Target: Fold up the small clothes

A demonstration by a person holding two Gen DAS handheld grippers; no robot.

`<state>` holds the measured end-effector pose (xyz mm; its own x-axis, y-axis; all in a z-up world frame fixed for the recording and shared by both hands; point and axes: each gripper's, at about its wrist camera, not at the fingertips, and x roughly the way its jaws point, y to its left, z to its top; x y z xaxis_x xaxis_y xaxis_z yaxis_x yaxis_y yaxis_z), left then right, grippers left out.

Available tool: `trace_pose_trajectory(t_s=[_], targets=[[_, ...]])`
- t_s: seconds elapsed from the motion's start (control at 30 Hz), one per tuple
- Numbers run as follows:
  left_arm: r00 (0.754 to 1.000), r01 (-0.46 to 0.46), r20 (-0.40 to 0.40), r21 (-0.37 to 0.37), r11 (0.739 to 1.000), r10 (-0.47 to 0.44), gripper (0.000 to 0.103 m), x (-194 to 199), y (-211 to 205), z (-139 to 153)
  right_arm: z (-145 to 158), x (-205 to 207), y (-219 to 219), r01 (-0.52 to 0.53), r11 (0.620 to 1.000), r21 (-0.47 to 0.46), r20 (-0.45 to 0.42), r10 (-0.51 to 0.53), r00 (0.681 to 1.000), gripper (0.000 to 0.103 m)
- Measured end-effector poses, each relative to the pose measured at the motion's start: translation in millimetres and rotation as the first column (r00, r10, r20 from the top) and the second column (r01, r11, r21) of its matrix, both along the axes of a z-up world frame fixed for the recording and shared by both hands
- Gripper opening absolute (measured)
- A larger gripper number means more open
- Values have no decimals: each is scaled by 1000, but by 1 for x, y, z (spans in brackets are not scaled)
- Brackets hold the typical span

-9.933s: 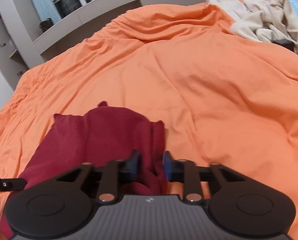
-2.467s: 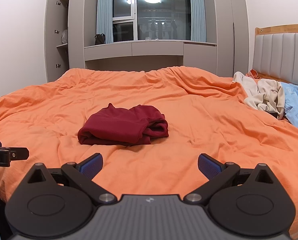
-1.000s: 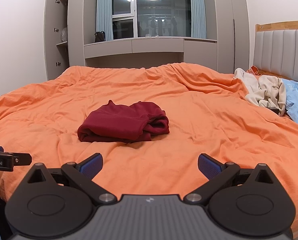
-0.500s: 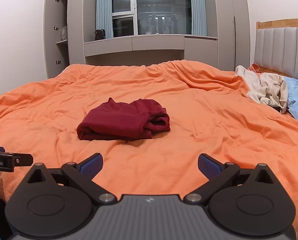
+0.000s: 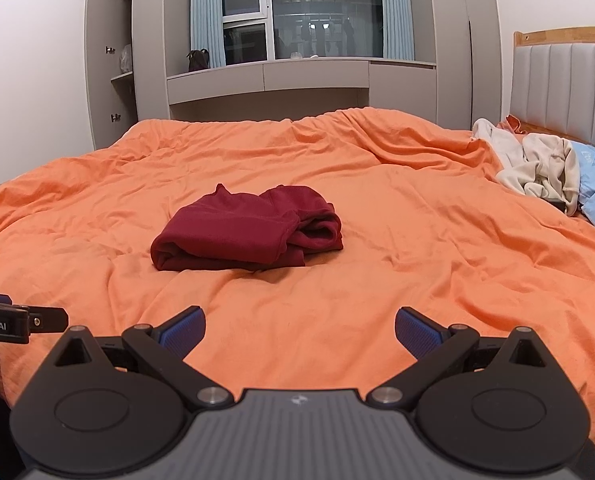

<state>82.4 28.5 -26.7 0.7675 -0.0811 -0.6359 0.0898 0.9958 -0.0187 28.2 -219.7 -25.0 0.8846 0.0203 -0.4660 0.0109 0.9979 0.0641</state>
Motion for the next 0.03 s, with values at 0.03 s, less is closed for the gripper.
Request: trace_pose_trajectory(t_s=[0.03], targets=[[1000, -1, -4, -2, 1000, 1, 102, 1, 0, 0, 0, 1, 0, 0, 1000, 3, -2, 0, 1000, 103]])
